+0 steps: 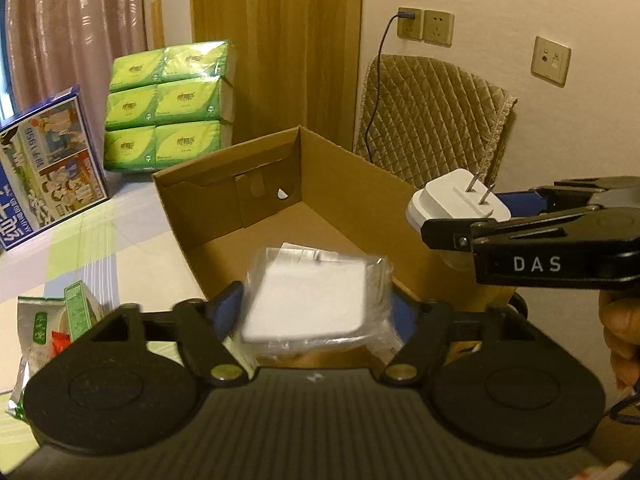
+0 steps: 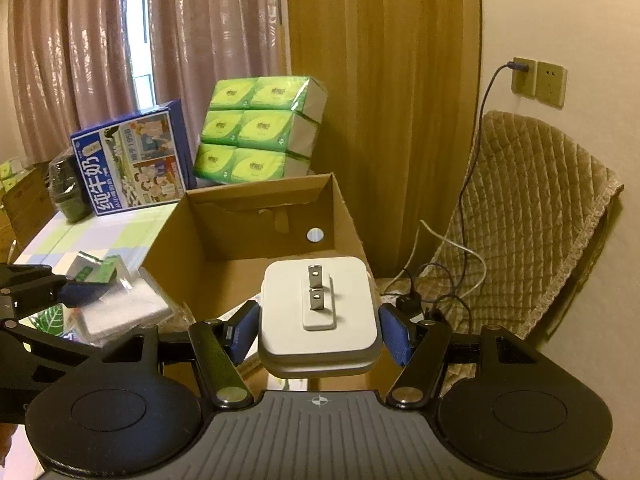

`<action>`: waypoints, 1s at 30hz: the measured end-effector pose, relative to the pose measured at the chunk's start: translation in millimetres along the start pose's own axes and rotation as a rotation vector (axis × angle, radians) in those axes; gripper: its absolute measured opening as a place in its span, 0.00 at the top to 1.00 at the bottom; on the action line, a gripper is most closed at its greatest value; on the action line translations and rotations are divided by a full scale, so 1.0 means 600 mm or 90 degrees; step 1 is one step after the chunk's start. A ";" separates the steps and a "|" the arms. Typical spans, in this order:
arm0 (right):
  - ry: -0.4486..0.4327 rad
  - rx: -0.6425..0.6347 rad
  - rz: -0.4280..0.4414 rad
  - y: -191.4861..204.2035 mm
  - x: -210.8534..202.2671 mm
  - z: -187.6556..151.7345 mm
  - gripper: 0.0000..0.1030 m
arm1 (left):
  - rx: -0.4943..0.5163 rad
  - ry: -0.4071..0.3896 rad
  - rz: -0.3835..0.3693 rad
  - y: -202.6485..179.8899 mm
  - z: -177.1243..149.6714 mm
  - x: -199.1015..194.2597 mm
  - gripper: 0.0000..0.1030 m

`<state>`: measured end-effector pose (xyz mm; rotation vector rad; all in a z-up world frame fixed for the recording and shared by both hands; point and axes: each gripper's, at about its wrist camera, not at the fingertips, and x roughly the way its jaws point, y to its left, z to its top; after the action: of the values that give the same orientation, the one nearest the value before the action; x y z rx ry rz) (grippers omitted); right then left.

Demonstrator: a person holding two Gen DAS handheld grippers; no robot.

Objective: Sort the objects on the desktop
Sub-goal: 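Open the left tool releasing the plastic box while the right tool releases the white plug adapter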

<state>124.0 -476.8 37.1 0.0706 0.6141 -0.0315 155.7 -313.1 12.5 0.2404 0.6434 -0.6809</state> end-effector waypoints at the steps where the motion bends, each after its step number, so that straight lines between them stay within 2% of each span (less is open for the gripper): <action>1: 0.001 0.001 0.000 0.000 0.000 0.000 0.40 | 0.004 -0.003 0.003 0.000 0.000 -0.001 0.27; 15: 0.012 -0.001 0.014 0.024 0.009 -0.003 0.40 | -0.017 -0.019 0.042 0.059 -0.019 -0.047 0.27; 19: 0.018 0.013 0.041 0.030 0.019 0.002 0.40 | -0.019 -0.023 0.046 0.069 -0.023 -0.057 0.27; 20: 0.016 0.023 0.056 0.030 0.023 0.004 0.39 | -0.020 -0.022 0.048 0.072 -0.025 -0.058 0.27; 23: 0.001 0.033 0.046 0.031 0.019 0.008 0.22 | -0.029 -0.022 0.051 0.082 -0.031 -0.064 0.27; 30: -0.015 0.024 0.041 0.039 -0.008 0.008 0.21 | -0.045 -0.023 0.061 0.098 -0.048 -0.090 0.25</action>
<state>124.4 -453.6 45.0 0.1268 0.5882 0.0176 148.4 -229.3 23.9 0.1913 0.6160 -0.5681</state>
